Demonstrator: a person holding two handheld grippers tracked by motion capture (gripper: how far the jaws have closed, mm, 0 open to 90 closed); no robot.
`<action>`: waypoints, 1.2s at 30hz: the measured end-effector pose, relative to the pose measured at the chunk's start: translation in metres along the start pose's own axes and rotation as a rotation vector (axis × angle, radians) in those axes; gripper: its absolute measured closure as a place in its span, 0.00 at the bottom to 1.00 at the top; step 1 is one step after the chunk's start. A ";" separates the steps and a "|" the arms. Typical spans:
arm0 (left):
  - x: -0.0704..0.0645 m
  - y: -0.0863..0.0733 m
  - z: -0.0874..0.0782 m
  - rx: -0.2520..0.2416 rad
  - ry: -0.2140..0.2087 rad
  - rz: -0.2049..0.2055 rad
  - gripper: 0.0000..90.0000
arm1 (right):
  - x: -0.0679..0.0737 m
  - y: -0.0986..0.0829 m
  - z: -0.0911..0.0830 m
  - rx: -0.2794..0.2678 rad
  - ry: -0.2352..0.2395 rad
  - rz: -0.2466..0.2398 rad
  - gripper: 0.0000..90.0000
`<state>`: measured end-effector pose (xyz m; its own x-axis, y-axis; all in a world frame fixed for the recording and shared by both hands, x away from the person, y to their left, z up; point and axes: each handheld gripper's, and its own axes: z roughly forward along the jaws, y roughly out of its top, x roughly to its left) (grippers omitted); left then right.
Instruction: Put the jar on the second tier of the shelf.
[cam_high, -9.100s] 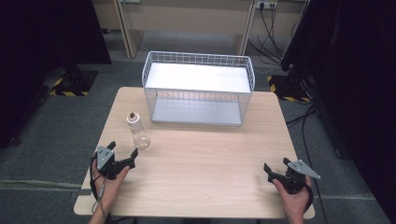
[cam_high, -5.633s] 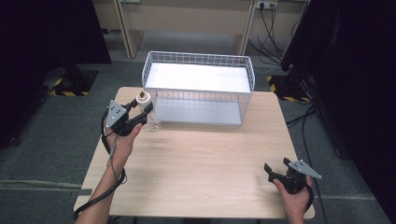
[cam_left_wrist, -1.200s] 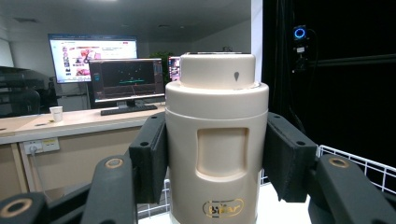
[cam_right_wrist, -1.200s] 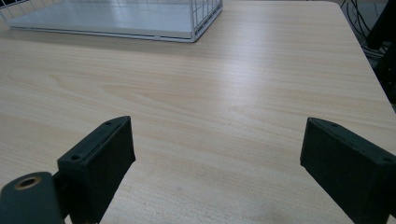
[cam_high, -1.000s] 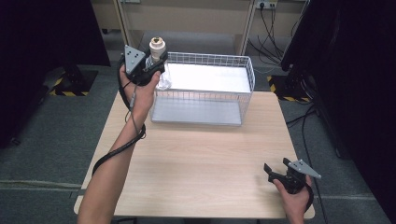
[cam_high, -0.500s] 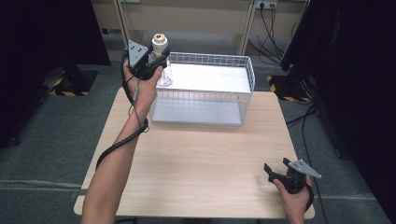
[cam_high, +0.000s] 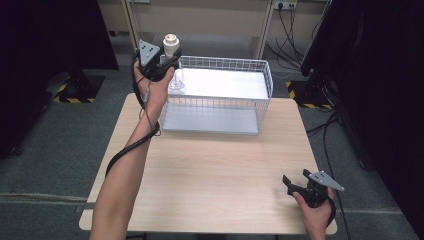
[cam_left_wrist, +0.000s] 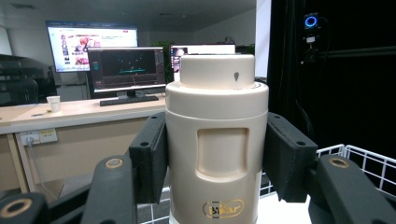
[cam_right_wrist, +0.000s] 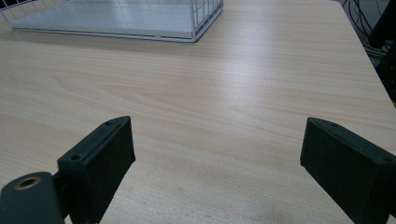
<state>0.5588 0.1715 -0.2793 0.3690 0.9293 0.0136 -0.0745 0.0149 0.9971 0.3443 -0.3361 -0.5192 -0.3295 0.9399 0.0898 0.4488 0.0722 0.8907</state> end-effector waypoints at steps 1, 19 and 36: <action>0.001 -0.002 0.001 0.003 0.003 -0.004 0.51 | 0.000 0.000 0.000 0.000 0.000 0.000 0.11; 0.006 -0.015 0.013 0.023 0.018 -0.035 0.46 | 0.000 0.000 0.000 0.002 0.003 -0.005 0.11; 0.006 -0.007 -0.002 0.056 0.060 -0.021 0.07 | 0.001 0.000 0.001 0.011 0.002 -0.017 0.11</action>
<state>0.5597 0.1777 -0.2859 0.3134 0.9496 -0.0104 -0.0151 0.0159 0.9998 0.3453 -0.3347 -0.5192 -0.3389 0.9378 0.0752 0.4524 0.0923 0.8870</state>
